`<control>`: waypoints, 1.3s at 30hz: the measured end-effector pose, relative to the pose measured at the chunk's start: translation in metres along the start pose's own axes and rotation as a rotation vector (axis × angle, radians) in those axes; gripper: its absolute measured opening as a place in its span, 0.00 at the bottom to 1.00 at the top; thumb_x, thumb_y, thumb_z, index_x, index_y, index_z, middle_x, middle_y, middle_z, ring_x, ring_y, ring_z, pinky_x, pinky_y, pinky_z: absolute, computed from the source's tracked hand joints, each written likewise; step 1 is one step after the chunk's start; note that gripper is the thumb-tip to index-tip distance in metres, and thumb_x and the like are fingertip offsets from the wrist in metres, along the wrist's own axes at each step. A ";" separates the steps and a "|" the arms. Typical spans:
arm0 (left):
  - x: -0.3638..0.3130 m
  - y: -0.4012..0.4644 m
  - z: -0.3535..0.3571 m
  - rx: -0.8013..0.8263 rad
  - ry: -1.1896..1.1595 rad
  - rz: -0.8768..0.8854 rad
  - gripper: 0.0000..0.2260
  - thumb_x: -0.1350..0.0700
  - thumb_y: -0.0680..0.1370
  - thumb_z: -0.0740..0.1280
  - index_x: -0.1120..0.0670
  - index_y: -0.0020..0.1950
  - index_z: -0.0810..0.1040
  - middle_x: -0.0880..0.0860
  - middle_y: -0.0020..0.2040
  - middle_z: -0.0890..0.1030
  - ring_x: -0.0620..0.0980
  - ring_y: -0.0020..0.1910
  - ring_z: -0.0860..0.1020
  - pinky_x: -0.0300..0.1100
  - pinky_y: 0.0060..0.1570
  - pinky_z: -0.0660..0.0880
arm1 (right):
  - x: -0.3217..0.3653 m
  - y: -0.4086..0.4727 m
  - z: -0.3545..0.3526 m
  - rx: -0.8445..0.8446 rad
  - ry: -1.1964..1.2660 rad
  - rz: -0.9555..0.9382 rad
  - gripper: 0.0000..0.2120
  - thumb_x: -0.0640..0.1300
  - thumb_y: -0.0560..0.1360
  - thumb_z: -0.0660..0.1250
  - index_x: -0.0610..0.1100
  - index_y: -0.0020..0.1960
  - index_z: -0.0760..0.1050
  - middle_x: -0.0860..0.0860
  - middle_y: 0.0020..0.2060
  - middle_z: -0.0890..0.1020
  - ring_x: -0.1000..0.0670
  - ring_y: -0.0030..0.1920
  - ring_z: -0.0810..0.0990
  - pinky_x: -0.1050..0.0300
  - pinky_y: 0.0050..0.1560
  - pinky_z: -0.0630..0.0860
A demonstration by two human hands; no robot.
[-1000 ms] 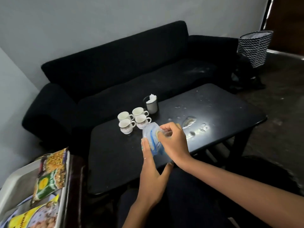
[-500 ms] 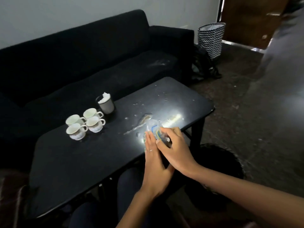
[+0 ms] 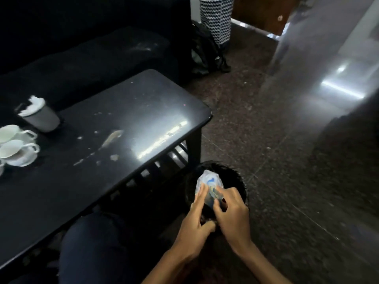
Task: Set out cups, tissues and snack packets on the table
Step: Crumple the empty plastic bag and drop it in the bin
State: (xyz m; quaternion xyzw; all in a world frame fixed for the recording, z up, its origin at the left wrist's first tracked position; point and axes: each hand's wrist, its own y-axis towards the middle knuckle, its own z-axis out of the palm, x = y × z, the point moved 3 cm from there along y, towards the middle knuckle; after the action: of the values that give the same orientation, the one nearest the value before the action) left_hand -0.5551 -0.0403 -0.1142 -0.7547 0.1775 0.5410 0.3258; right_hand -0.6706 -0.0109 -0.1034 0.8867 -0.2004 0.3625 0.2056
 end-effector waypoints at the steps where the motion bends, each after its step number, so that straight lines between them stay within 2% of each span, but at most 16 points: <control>1: 0.005 0.006 0.007 0.024 0.039 -0.027 0.42 0.59 0.64 0.61 0.42 0.77 0.51 0.35 0.75 0.52 0.27 0.72 0.50 0.25 0.67 0.57 | -0.013 -0.001 0.002 -0.007 -0.014 0.013 0.12 0.31 0.69 0.70 0.41 0.51 0.80 0.48 0.38 0.77 0.49 0.36 0.77 0.55 0.36 0.75; 2: 0.011 0.011 0.014 0.041 0.095 -0.053 0.42 0.57 0.65 0.60 0.43 0.77 0.49 0.36 0.76 0.49 0.28 0.72 0.47 0.27 0.70 0.55 | -0.027 -0.002 0.005 -0.014 -0.032 0.022 0.12 0.30 0.69 0.70 0.40 0.50 0.80 0.48 0.37 0.77 0.49 0.35 0.78 0.54 0.34 0.75; 4: 0.023 0.020 0.027 0.094 0.209 -0.105 0.42 0.53 0.67 0.60 0.44 0.78 0.44 0.37 0.75 0.43 0.34 0.74 0.43 0.41 0.76 0.51 | -0.053 -0.001 0.013 -0.033 -0.083 0.035 0.11 0.29 0.68 0.70 0.39 0.49 0.80 0.47 0.37 0.78 0.47 0.35 0.78 0.55 0.34 0.73; 6: 0.039 0.030 0.039 0.166 0.303 -0.161 0.41 0.52 0.71 0.61 0.46 0.78 0.40 0.40 0.76 0.38 0.41 0.76 0.41 0.47 0.76 0.50 | -0.079 0.001 0.025 -0.035 -0.129 0.073 0.11 0.29 0.68 0.70 0.38 0.49 0.80 0.45 0.38 0.79 0.44 0.36 0.80 0.54 0.34 0.74; 11: 0.077 0.054 0.054 0.286 0.598 -0.235 0.37 0.51 0.78 0.61 0.53 0.78 0.40 0.51 0.79 0.41 0.49 0.78 0.41 0.46 0.75 0.43 | -0.126 0.005 0.064 0.079 -0.218 0.193 0.08 0.32 0.72 0.65 0.38 0.49 0.77 0.42 0.43 0.80 0.39 0.42 0.80 0.50 0.35 0.75; 14: 0.092 0.058 0.056 0.332 0.706 -0.284 0.34 0.49 0.79 0.58 0.54 0.79 0.42 0.52 0.80 0.45 0.50 0.78 0.43 0.48 0.76 0.45 | -0.145 0.003 0.089 0.239 -0.306 0.173 0.06 0.35 0.74 0.62 0.39 0.50 0.75 0.43 0.48 0.78 0.40 0.47 0.78 0.49 0.36 0.72; 16: 0.100 0.061 0.054 0.334 0.747 -0.304 0.33 0.49 0.80 0.58 0.54 0.79 0.44 0.53 0.80 0.47 0.51 0.78 0.46 0.48 0.76 0.48 | -0.153 0.005 0.103 0.338 -0.329 0.185 0.09 0.37 0.76 0.59 0.40 0.55 0.74 0.44 0.54 0.76 0.42 0.54 0.76 0.48 0.42 0.72; 18: 0.106 0.065 0.048 0.304 0.777 -0.311 0.32 0.50 0.79 0.59 0.55 0.79 0.47 0.54 0.79 0.52 0.51 0.78 0.50 0.45 0.76 0.51 | -0.158 0.009 0.115 0.446 -0.340 0.228 0.14 0.36 0.78 0.56 0.41 0.62 0.70 0.43 0.60 0.73 0.41 0.62 0.71 0.47 0.55 0.71; 19: 0.108 0.068 0.044 0.285 0.795 -0.313 0.32 0.50 0.79 0.59 0.56 0.79 0.49 0.55 0.79 0.54 0.52 0.77 0.53 0.44 0.75 0.53 | -0.161 0.011 0.121 0.528 -0.393 0.243 0.16 0.36 0.78 0.55 0.41 0.66 0.68 0.43 0.65 0.71 0.41 0.67 0.67 0.46 0.63 0.67; 21: 0.111 0.071 0.039 0.272 0.840 -0.335 0.31 0.51 0.79 0.60 0.56 0.78 0.50 0.55 0.78 0.56 0.53 0.77 0.55 0.43 0.74 0.54 | -0.166 0.011 0.131 0.745 -0.558 0.277 0.21 0.41 0.80 0.55 0.43 0.72 0.61 0.44 0.73 0.63 0.41 0.75 0.53 0.41 0.74 0.51; 23: 0.115 0.073 0.035 0.276 0.857 -0.372 0.31 0.51 0.80 0.60 0.55 0.78 0.49 0.55 0.78 0.56 0.53 0.77 0.55 0.44 0.74 0.54 | -0.169 0.008 0.137 0.935 -0.629 0.336 0.24 0.47 0.80 0.54 0.45 0.75 0.58 0.46 0.77 0.52 0.39 0.76 0.42 0.34 0.73 0.42; 25: 0.117 0.073 0.033 0.283 0.855 -0.401 0.31 0.50 0.80 0.58 0.54 0.79 0.48 0.54 0.79 0.53 0.52 0.77 0.52 0.45 0.75 0.53 | -0.170 0.004 0.141 1.033 -0.630 0.386 0.25 0.52 0.81 0.50 0.45 0.76 0.56 0.45 0.77 0.46 0.39 0.76 0.38 0.33 0.72 0.38; 28: 0.115 0.070 0.032 0.294 0.884 -0.391 0.31 0.50 0.81 0.58 0.54 0.79 0.46 0.53 0.79 0.50 0.52 0.78 0.49 0.45 0.76 0.50 | -0.166 0.001 0.142 1.004 -0.619 0.407 0.27 0.55 0.81 0.49 0.44 0.76 0.53 0.45 0.77 0.46 0.40 0.76 0.39 0.36 0.73 0.39; 32: 0.107 0.067 0.026 0.243 0.870 -0.387 0.31 0.51 0.80 0.58 0.54 0.79 0.47 0.52 0.79 0.50 0.52 0.78 0.49 0.47 0.76 0.50 | -0.150 -0.002 0.138 0.777 -0.535 0.364 0.24 0.49 0.80 0.54 0.41 0.73 0.60 0.43 0.74 0.61 0.41 0.75 0.53 0.42 0.74 0.51; 35: 0.094 0.065 0.017 0.172 0.832 -0.367 0.31 0.52 0.80 0.59 0.55 0.79 0.49 0.53 0.79 0.53 0.52 0.78 0.51 0.46 0.76 0.52 | -0.132 -0.003 0.129 0.657 -0.506 0.266 0.19 0.45 0.77 0.57 0.41 0.67 0.66 0.44 0.67 0.70 0.42 0.69 0.64 0.47 0.68 0.61; 39: 0.072 0.056 0.000 0.059 0.776 -0.324 0.29 0.53 0.79 0.60 0.55 0.78 0.53 0.54 0.78 0.58 0.52 0.76 0.56 0.46 0.74 0.57 | -0.102 -0.004 0.116 0.597 -0.497 0.079 0.20 0.43 0.76 0.57 0.42 0.68 0.67 0.45 0.64 0.73 0.44 0.66 0.68 0.50 0.65 0.64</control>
State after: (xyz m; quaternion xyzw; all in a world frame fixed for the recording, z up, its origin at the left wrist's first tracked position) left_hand -0.5643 -0.0749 -0.1977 -0.9109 0.1814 0.1531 0.3374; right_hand -0.6706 -0.0452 -0.2543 0.9599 -0.1636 0.1867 -0.1303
